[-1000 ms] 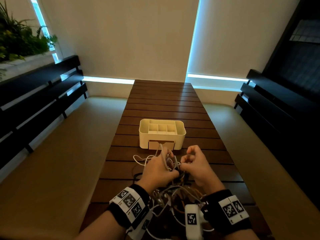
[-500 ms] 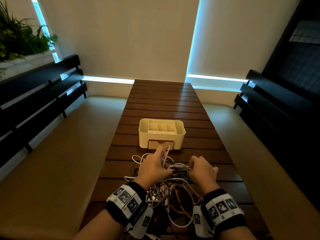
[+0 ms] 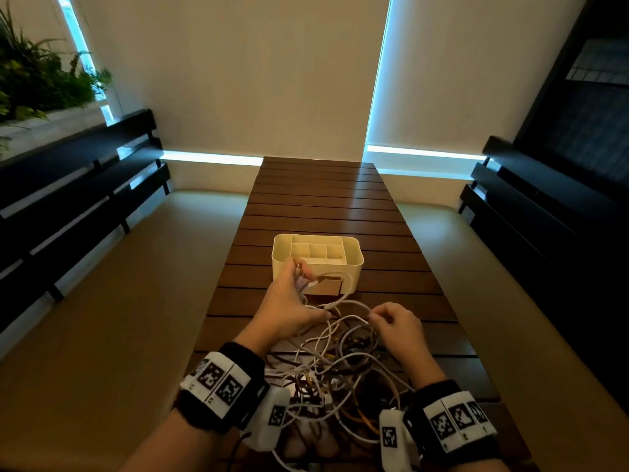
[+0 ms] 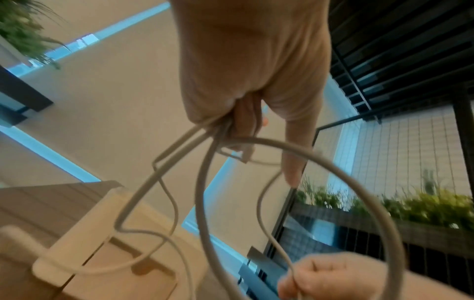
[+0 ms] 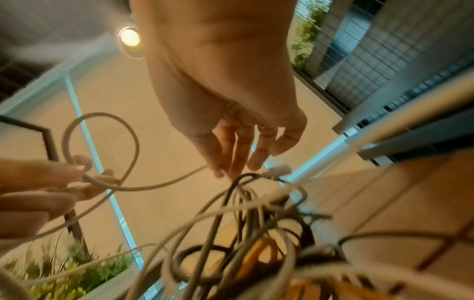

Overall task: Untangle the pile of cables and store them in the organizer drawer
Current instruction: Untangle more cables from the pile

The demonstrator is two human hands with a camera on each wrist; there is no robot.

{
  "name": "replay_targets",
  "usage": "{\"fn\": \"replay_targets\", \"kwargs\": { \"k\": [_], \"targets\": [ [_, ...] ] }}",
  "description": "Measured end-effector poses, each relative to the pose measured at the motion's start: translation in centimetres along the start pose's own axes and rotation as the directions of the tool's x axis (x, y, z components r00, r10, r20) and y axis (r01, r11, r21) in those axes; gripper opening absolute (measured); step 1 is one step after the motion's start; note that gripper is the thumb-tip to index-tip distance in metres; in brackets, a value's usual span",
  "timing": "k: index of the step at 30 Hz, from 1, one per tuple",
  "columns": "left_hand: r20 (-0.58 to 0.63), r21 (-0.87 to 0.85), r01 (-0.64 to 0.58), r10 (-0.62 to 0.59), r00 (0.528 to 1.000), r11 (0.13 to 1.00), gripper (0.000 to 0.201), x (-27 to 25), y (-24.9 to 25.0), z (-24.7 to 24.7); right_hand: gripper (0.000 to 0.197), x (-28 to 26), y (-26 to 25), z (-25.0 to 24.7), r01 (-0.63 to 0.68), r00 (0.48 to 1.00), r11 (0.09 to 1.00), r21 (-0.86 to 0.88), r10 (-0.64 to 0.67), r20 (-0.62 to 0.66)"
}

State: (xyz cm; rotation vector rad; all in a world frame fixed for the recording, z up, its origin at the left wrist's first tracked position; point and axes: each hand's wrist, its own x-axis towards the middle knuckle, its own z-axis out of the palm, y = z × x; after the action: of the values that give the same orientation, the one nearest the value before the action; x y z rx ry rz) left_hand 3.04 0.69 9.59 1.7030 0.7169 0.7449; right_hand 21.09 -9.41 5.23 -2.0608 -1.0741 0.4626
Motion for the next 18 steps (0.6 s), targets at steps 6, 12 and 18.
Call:
{"fn": "replay_targets", "kwargs": {
  "k": [6, 12, 18],
  "targets": [
    [-0.122, 0.041, -0.094, 0.098, 0.988, 0.995, 0.038, 0.0, -0.2, -1.5, 0.014, -0.8, 0.4, 0.5, -0.025, 0.996, 0.913, 0.406, 0.056, -0.063],
    [-0.165, -0.063, 0.031, -0.041, 0.985, 0.998, 0.064, 0.2, -2.4, -0.9, 0.014, -1.5, -1.0, 0.2, 0.060, 0.988, 0.751, 0.658, 0.050, -0.148],
    [-0.136, -0.062, -0.037, 0.028, 0.990, 0.997, 0.068, -0.2, -1.4, -1.7, 0.010, -0.8, -0.7, 0.0, 0.045, 0.988, 0.789, 0.613, 0.057, -0.145]
  ]
}}
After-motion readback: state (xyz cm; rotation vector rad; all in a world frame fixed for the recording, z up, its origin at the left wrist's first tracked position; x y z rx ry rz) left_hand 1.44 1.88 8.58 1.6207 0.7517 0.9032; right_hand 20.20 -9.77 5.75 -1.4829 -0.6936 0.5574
